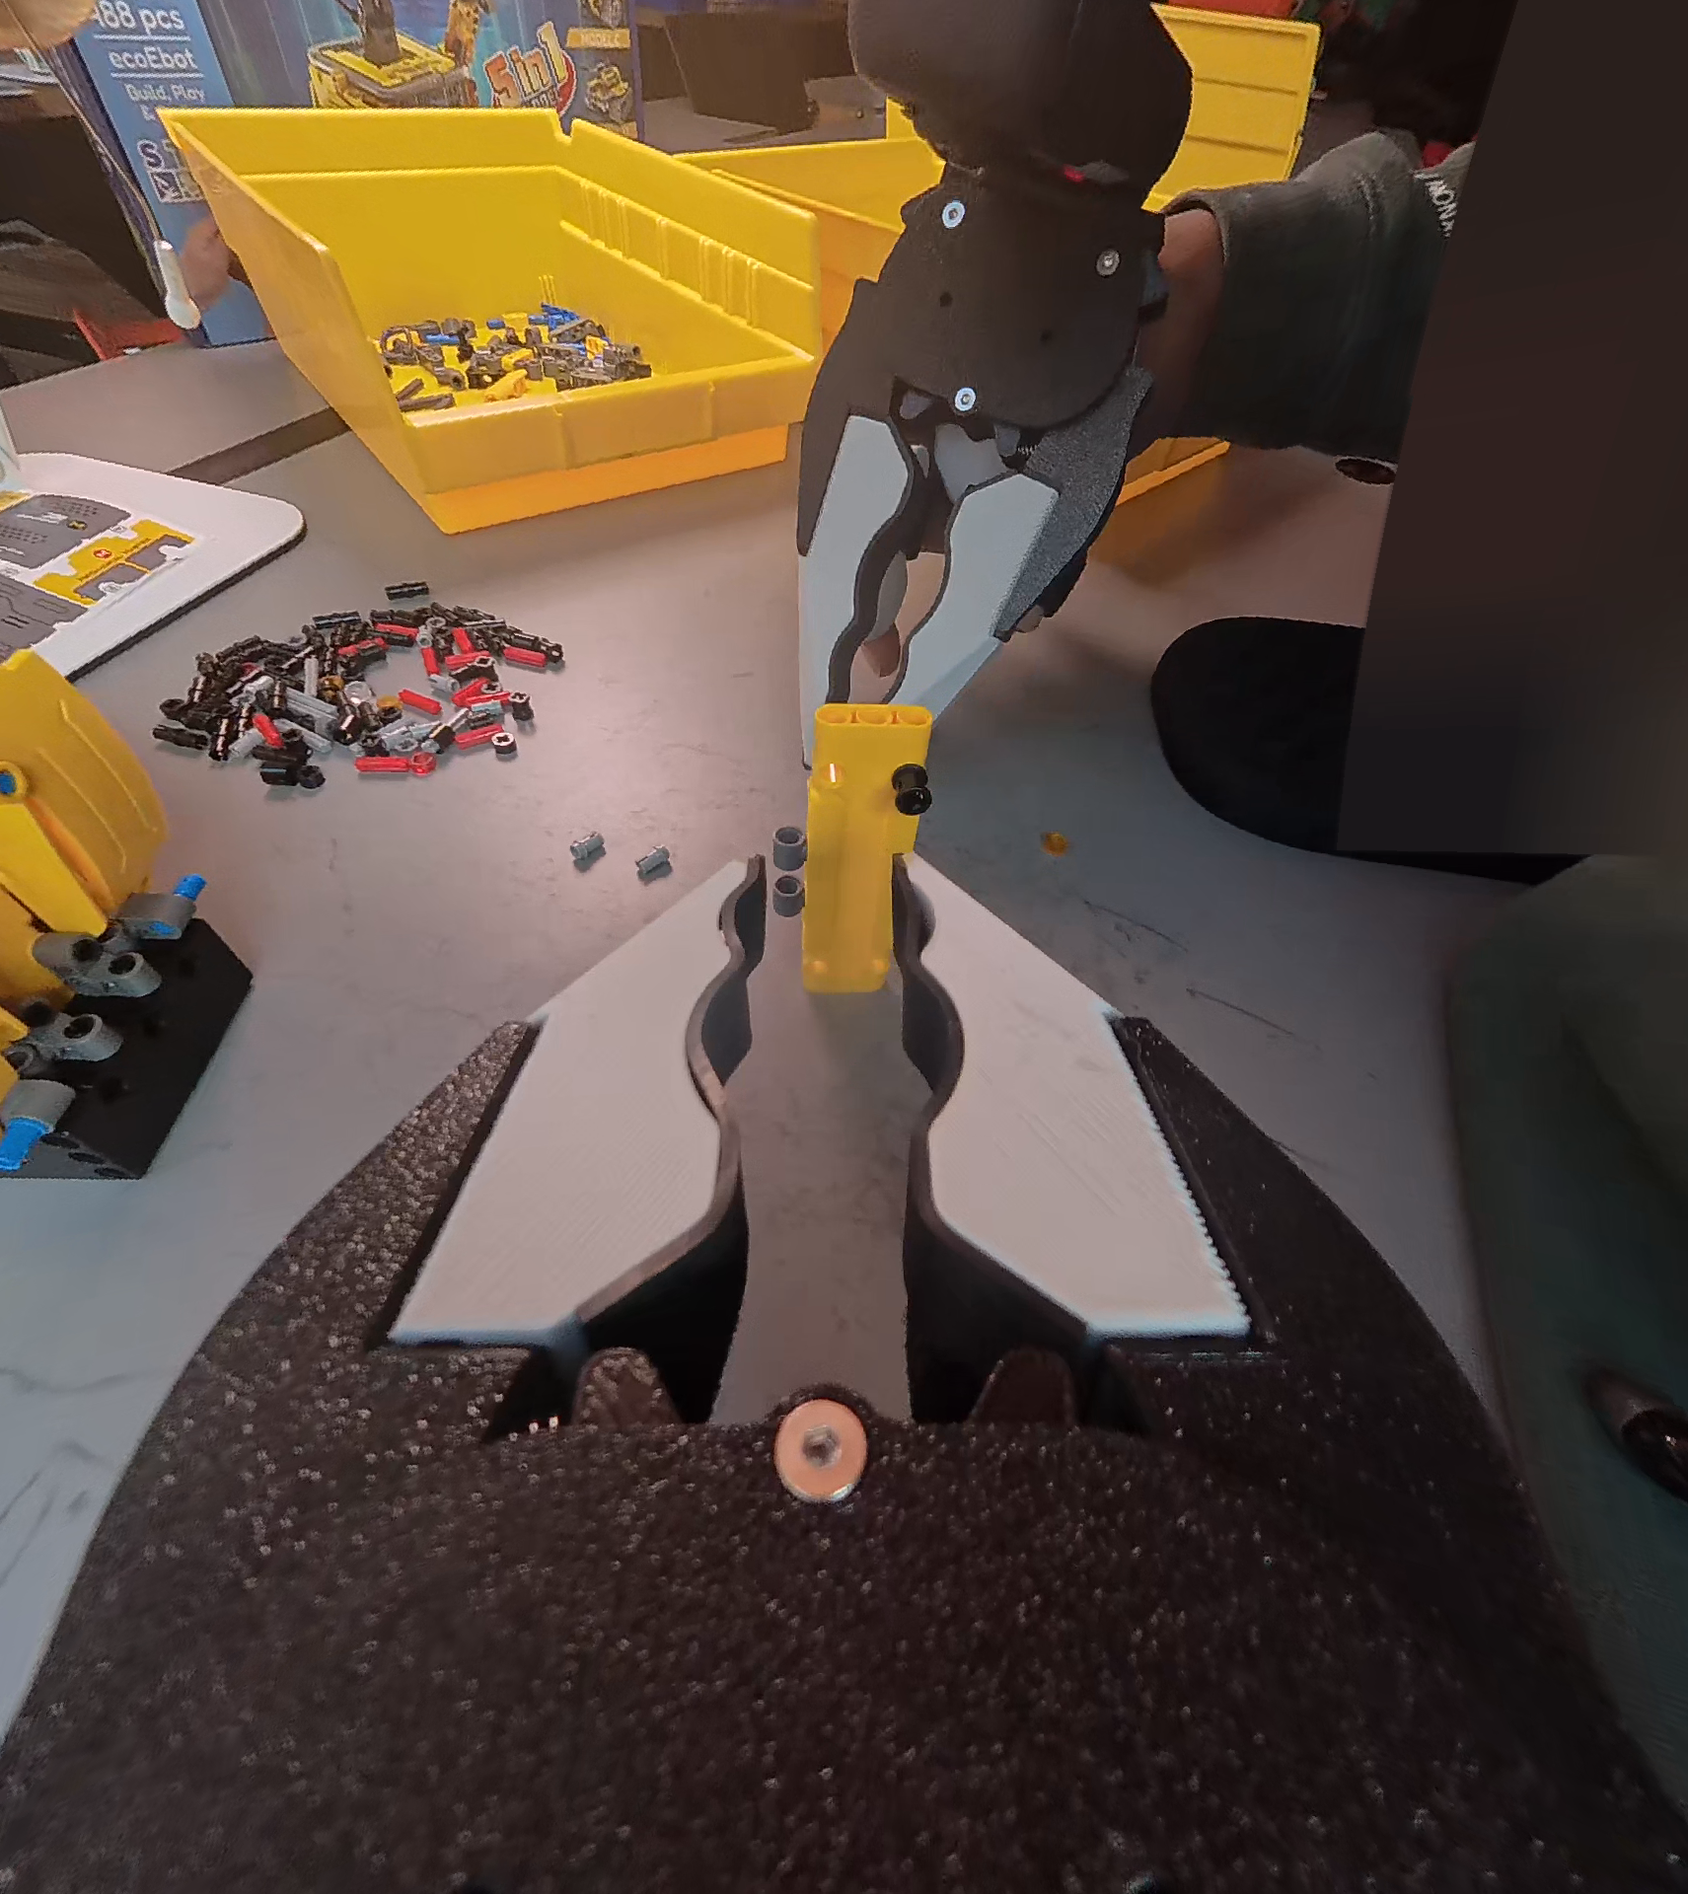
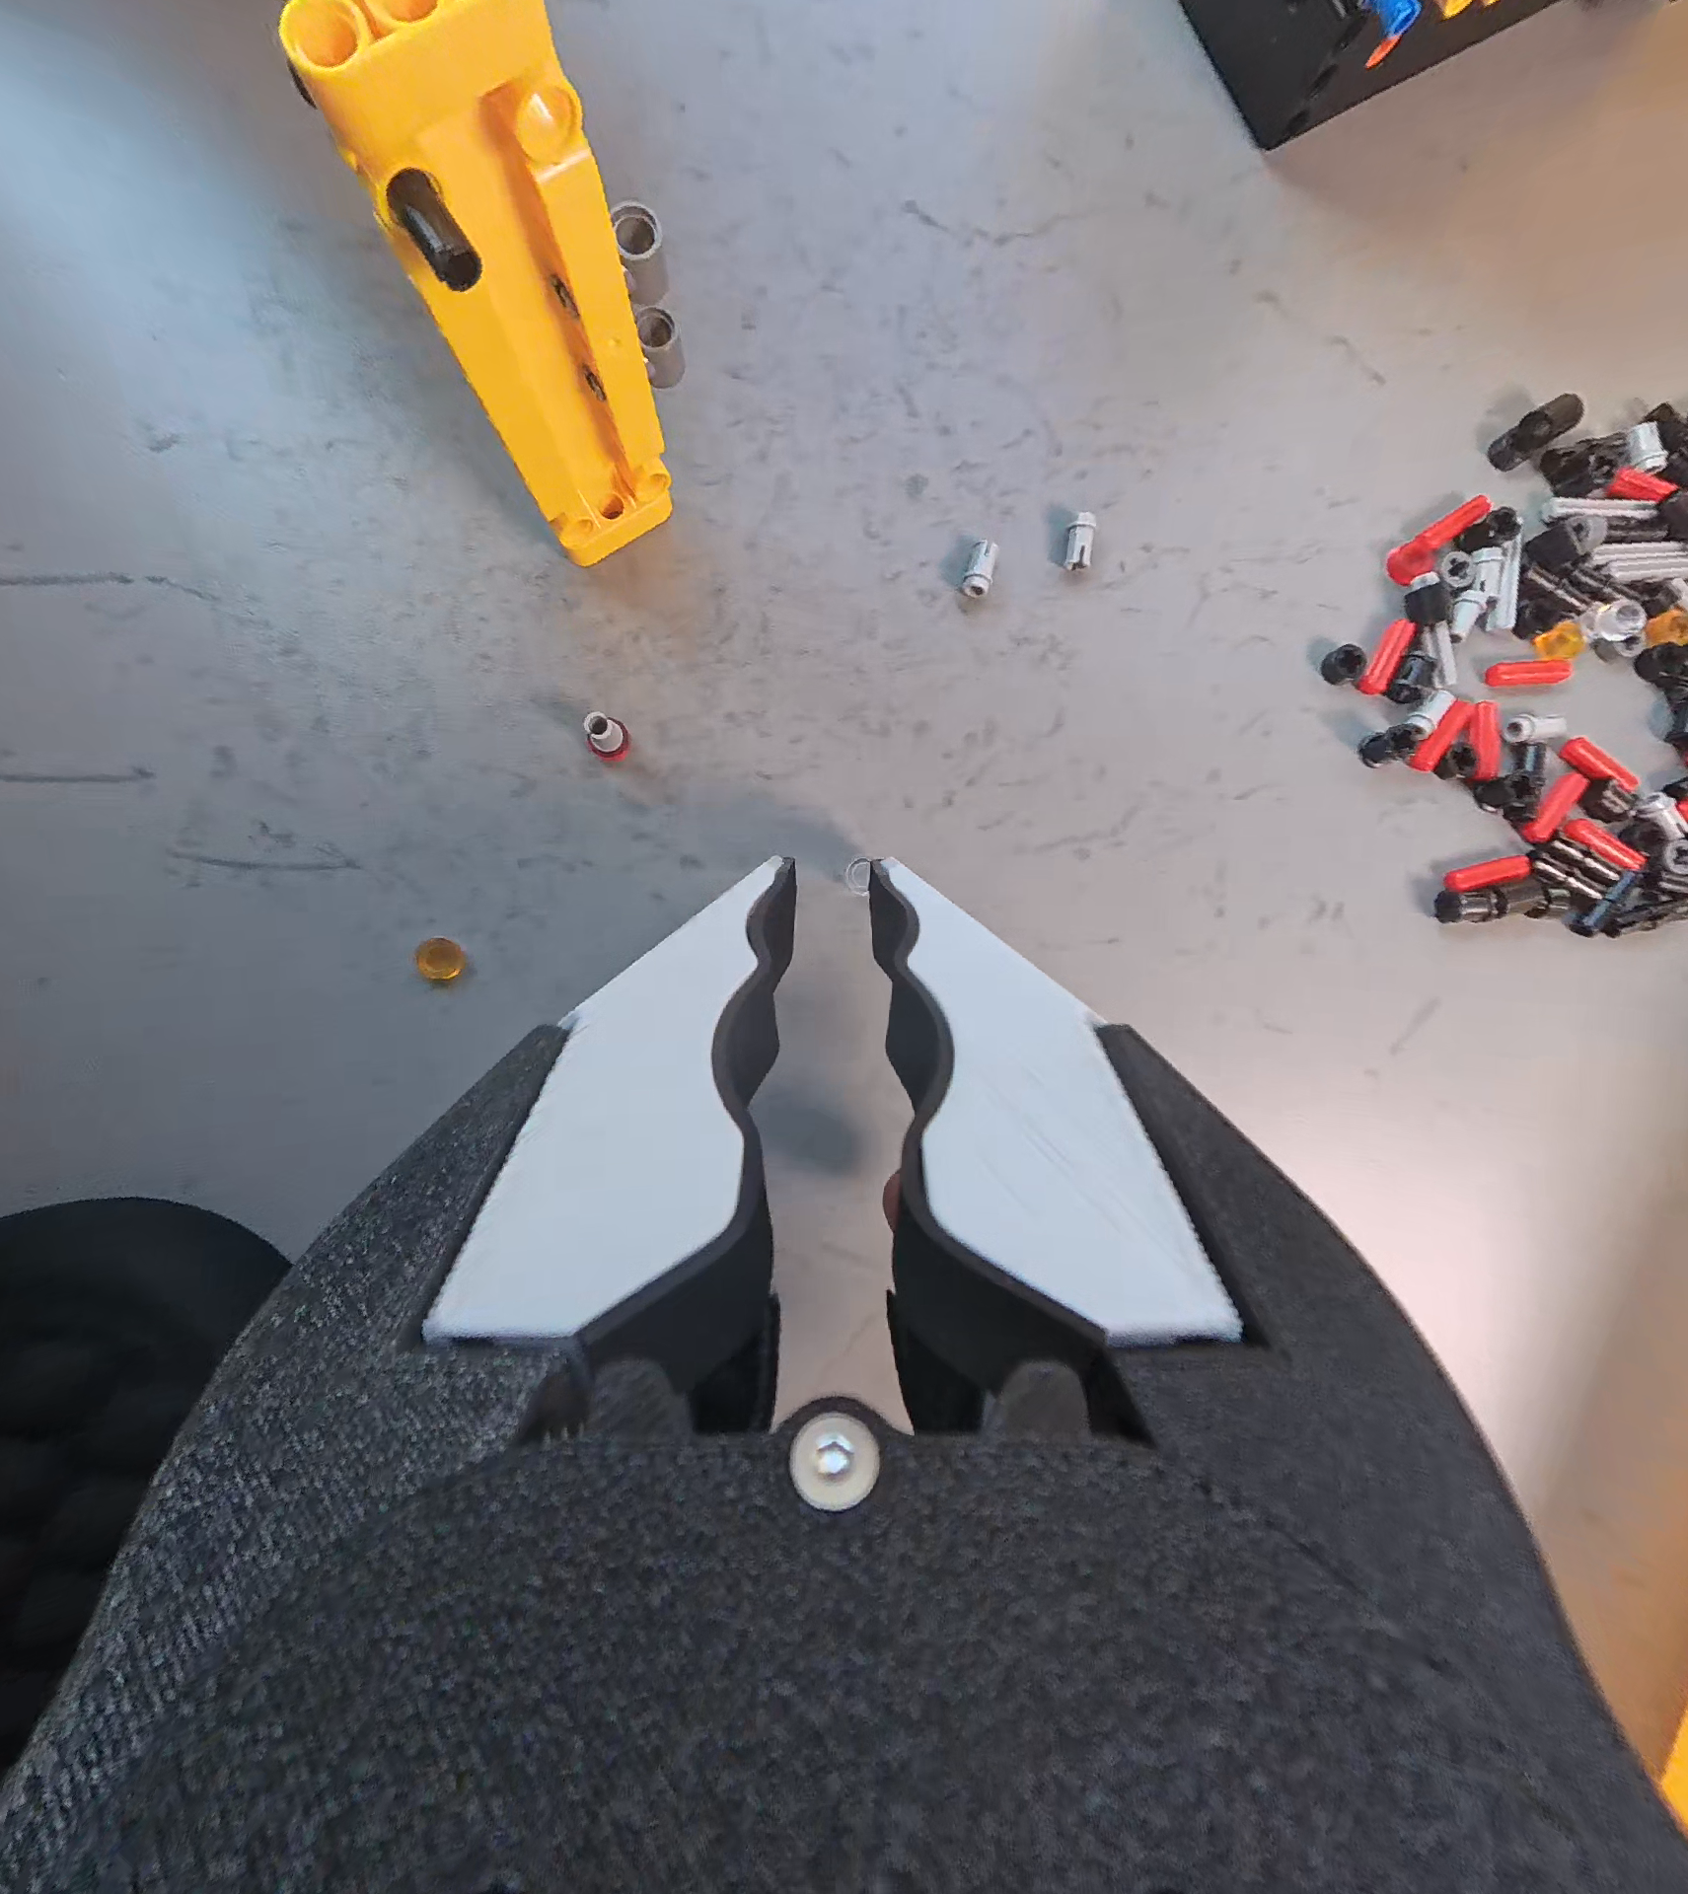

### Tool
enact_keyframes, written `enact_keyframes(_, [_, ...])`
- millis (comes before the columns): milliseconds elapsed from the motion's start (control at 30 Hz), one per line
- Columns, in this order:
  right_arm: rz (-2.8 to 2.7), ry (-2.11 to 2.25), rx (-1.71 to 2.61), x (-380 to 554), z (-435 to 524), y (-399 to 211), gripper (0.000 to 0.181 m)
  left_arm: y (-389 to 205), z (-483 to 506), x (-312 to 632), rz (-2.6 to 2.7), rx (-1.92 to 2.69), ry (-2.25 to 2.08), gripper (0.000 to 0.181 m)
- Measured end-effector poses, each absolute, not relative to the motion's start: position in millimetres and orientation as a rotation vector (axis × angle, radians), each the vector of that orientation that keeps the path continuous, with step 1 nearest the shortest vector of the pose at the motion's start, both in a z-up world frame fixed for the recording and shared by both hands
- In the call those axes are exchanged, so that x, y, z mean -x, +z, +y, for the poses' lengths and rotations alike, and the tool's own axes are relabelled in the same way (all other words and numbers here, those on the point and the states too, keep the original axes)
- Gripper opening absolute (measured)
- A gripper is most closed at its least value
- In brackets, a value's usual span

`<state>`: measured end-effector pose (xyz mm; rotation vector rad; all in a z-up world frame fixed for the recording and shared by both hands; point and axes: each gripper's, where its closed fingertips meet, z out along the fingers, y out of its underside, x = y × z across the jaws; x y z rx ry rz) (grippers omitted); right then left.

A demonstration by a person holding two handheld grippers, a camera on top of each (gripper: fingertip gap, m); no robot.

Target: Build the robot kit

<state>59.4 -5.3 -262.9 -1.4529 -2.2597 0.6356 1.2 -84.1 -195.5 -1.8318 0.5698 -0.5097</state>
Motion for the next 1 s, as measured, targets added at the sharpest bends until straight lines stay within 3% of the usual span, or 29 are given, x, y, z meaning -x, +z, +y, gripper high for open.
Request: enact_keyframes(1000, [-2.237,0.659,1.521,-73.1,-4.5,-263.8,0.017,-195.7,-83.5,-0.4,0.561,1.837,-0.516,0.024])
